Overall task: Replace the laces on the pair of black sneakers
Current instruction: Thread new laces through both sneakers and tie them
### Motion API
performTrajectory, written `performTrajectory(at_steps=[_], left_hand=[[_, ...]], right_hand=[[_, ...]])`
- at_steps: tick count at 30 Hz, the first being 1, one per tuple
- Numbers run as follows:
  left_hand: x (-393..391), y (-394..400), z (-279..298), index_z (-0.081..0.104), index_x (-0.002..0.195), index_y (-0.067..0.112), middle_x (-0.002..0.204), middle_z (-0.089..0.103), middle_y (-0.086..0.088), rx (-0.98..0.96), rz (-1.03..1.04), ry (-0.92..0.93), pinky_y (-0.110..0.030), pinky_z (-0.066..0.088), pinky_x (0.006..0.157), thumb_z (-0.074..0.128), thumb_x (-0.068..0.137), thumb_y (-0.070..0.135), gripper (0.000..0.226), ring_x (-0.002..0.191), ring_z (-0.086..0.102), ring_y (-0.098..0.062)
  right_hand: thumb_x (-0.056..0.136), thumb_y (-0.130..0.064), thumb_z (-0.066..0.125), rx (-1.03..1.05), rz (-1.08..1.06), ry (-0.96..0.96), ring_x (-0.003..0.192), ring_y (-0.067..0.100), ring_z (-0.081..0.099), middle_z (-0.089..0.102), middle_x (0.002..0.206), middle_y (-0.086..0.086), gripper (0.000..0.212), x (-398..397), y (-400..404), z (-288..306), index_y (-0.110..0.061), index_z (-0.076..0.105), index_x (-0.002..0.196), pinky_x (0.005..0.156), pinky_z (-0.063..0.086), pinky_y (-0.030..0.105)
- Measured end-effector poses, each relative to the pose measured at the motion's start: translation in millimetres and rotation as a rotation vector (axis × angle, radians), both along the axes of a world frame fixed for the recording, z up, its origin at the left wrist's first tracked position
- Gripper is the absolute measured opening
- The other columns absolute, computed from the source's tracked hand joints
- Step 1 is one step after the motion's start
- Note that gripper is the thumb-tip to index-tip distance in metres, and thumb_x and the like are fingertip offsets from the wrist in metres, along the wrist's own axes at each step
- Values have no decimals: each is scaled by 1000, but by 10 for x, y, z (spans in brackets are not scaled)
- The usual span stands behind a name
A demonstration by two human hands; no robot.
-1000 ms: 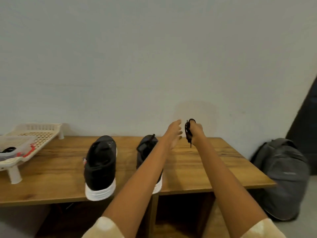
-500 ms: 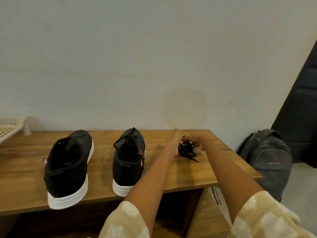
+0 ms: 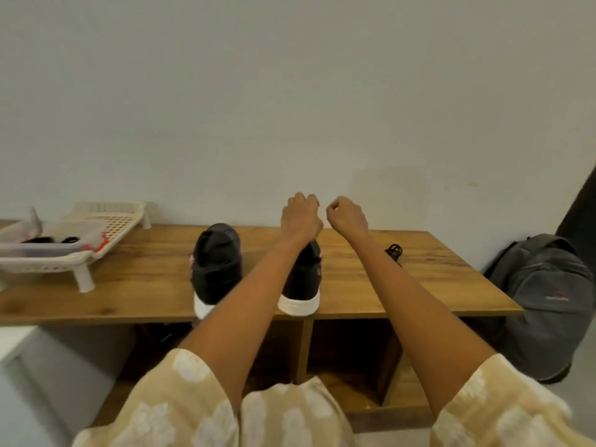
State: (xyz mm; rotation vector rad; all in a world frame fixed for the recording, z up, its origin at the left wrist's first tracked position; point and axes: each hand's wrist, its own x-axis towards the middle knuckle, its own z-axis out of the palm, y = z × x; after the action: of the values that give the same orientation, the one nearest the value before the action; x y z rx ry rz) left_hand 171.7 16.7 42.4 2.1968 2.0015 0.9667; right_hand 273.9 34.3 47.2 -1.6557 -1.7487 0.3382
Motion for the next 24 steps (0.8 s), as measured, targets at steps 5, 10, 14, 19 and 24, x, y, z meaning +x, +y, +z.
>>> performTrajectory(at_steps=[5,10,14,19,24], left_hand=[[-832,-389,-47,47,122,8,126,46,-16,22,249,112,-39,37,93,50,88,15,35,115,45,-33],[-1517,-632,-144,42,130,7,135,43,-17,-406,446,0,-44,42,99,58,88,29,50,124,44,-35],[-1764,-777,-267,52,119,-1,121,57,-16,-556,329,-235,-41,51,91,46,94,10,28,108,59,-36],[-1953,-670,-285,57,113,0,114,61,-20,-396,369,-217,-35,49,82,45,93,9,25,96,60,-31],[-2194,-486,-277,55,115,1,115,61,-18,-364,398,-123,-31,49,80,48,92,8,25,103,61,-30]], right_hand=[[93,-15,49,124,205,44,98,25,60,67,105,9,22,-888,-467,102,-4,66,101,76,45,31],[93,-29,49,-278,322,-116,92,34,62,56,88,12,26,-1630,-716,-26,-4,54,86,83,54,41],[91,-28,48,-333,244,-243,85,30,61,64,107,13,24,-1771,-656,-307,-10,58,102,73,52,37],[91,-15,44,-291,251,-73,79,31,68,68,100,16,23,-1903,-457,-431,-8,57,109,74,58,37],[91,-17,43,-201,293,-43,84,31,67,67,104,14,31,-2144,-283,-476,-12,55,119,79,57,39]])
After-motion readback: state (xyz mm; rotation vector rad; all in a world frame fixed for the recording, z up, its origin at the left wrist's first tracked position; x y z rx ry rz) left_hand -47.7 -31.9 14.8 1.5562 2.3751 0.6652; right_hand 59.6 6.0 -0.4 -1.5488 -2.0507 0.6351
